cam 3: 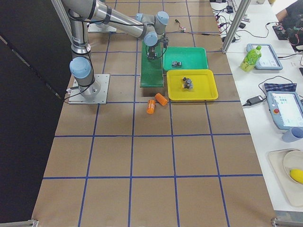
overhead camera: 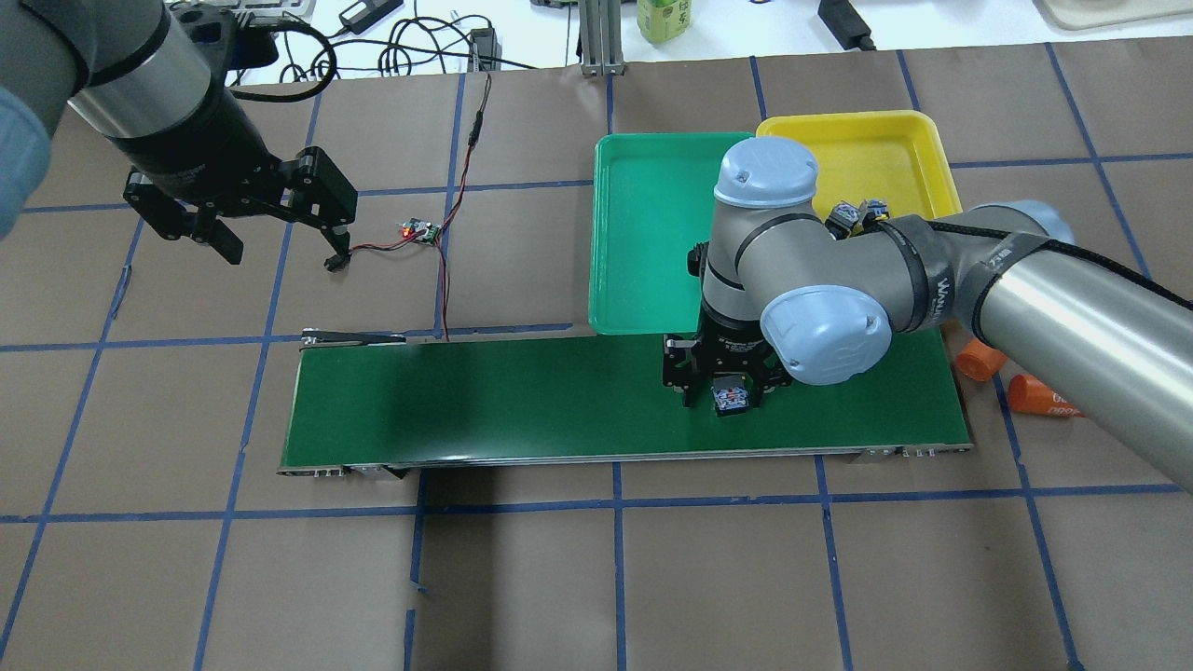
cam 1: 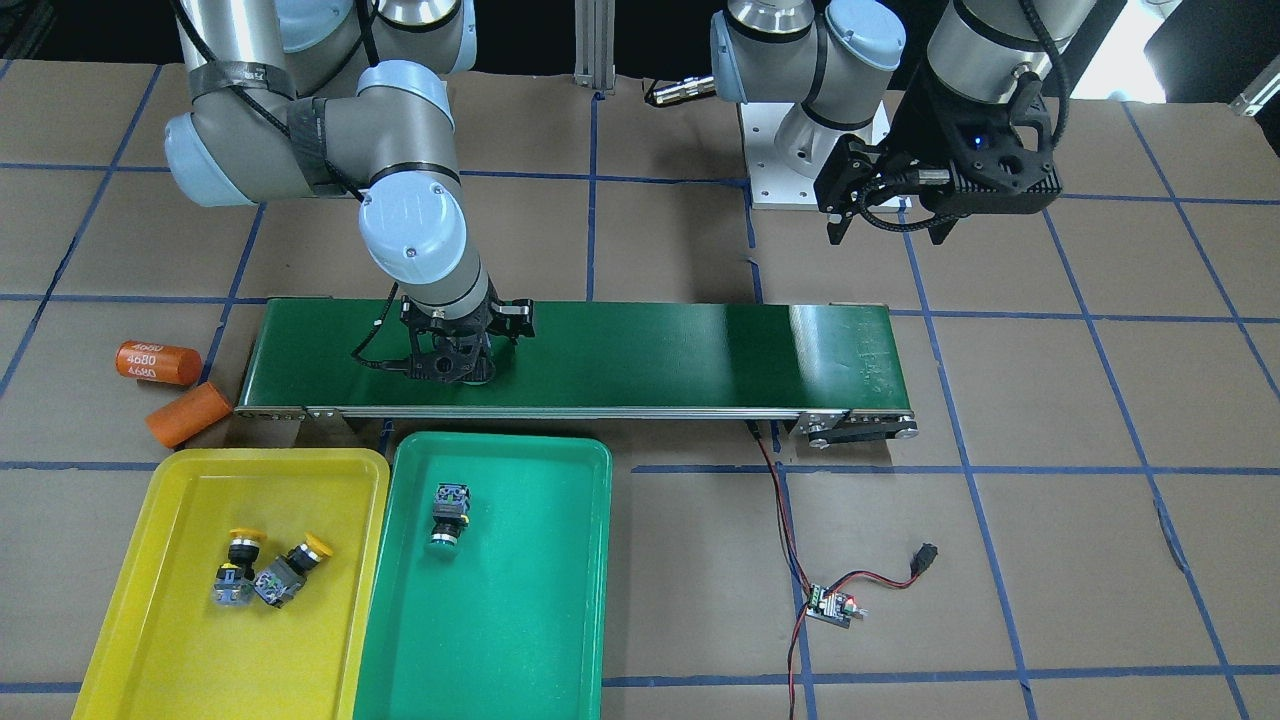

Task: Sort buttons by color to trays
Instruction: 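Lower right gripper onto the remaining green-capped button and grasp it, then carry green button into the green tray and release it with right gripper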

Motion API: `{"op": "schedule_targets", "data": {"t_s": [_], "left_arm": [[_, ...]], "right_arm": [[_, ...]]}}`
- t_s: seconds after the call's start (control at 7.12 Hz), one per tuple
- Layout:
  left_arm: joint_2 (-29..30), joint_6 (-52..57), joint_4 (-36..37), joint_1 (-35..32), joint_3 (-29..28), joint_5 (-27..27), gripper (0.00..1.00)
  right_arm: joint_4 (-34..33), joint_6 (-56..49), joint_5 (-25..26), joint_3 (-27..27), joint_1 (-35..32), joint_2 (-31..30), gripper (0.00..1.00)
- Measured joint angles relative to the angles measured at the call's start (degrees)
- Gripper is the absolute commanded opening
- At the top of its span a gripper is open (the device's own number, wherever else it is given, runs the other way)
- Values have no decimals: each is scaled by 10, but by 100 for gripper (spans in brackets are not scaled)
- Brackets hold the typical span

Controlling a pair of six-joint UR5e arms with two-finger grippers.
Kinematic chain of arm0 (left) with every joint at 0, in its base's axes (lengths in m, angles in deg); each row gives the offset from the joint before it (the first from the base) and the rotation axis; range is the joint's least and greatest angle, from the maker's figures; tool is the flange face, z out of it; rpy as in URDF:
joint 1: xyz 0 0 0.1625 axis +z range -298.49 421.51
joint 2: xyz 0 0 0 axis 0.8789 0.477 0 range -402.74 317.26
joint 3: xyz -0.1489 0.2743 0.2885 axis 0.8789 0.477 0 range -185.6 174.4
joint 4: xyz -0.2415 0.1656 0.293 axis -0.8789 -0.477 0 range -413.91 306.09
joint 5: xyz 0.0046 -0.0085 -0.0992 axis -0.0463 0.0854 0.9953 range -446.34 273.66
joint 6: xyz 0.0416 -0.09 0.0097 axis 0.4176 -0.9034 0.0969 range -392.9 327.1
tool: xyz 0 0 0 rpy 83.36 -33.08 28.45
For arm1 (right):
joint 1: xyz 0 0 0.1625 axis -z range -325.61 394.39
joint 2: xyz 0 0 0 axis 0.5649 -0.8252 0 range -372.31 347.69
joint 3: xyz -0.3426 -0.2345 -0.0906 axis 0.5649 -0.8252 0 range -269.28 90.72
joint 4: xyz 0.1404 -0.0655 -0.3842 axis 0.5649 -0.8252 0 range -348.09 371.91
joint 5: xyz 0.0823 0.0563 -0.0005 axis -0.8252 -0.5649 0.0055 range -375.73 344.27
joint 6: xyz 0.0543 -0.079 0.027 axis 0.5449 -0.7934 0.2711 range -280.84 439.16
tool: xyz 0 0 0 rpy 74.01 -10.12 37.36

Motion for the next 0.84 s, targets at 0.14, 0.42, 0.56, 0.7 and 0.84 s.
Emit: {"op": "schedule_targets", "data": {"t_s": [0.14, 0.42, 0.56, 0.7, 0.84], "left_arm": [[0, 0, 0, 0, 0, 0, 100], [0, 0, 0, 0, 0, 0, 100], [0, 0, 0, 0, 0, 0, 100], [0, 0, 0, 0, 0, 0, 100], [0, 1, 0, 0, 0, 0, 100]], "right_arm": [[0, 2, 10, 0, 2, -1, 0], [0, 4, 30, -11, 5, -3, 0], [1, 3, 32, -33, 6, -2, 0], [-2, 1, 31, -66, 6, 4, 0], [-13, -1, 29, -106, 7, 21, 0]]}}
